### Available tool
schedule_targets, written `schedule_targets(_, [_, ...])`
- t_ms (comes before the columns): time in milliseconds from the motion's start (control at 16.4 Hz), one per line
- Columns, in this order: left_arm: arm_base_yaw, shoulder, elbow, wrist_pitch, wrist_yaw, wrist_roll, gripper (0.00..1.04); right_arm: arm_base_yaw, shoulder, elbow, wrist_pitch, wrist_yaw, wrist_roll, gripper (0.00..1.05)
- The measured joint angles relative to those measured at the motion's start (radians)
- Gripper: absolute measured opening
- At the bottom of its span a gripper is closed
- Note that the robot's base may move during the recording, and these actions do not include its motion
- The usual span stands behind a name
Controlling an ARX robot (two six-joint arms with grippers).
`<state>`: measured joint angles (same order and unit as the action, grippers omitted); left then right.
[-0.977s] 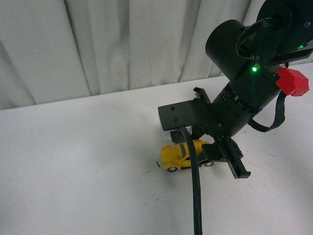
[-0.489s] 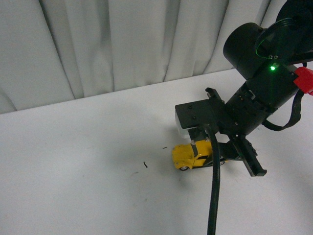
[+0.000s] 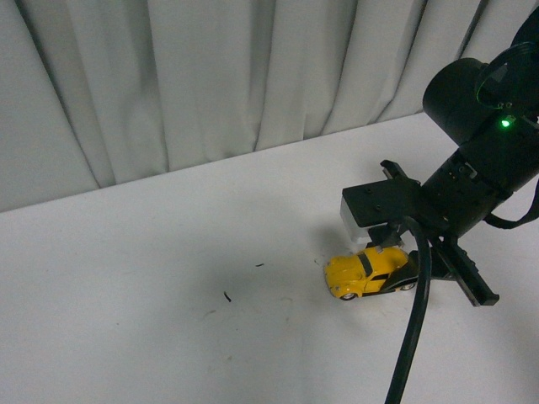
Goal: Wind up and store yellow beetle toy
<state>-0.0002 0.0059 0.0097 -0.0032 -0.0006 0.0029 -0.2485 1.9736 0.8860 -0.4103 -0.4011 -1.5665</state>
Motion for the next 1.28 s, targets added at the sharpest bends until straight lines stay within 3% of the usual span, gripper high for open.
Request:
schedule_targets(428, [0.000, 0.000, 0.000, 0.000, 0.000, 0.000, 0.98, -0.154, -0.028, -0.029, -0.089, 0.008, -0.140, 0.42])
schedule_targets(855, [0.000, 0.000, 0.000, 0.000, 0.000, 0.000, 0.98, -0.170, -0.063, -0.060, -0.133, 0.035, -0.169, 0.44])
schedule_targets(1161, [0.000, 0.000, 0.000, 0.000, 0.000, 0.000, 0.98, -0.156, -0.062, -0.085, -0.150, 0.061, -0.170, 0.96])
schedule_targets(1222, [0.000, 0.000, 0.000, 0.000, 0.000, 0.000, 0.98, -0.156, -0.062, -0.085, -0.150, 0.061, -0.170, 1.00])
schedule_targets(1283, [0.000, 0.000, 0.000, 0.000, 0.000, 0.000, 0.98, -0.156, -0.062, -0.085, -0.150, 0.061, -0.170, 0.97])
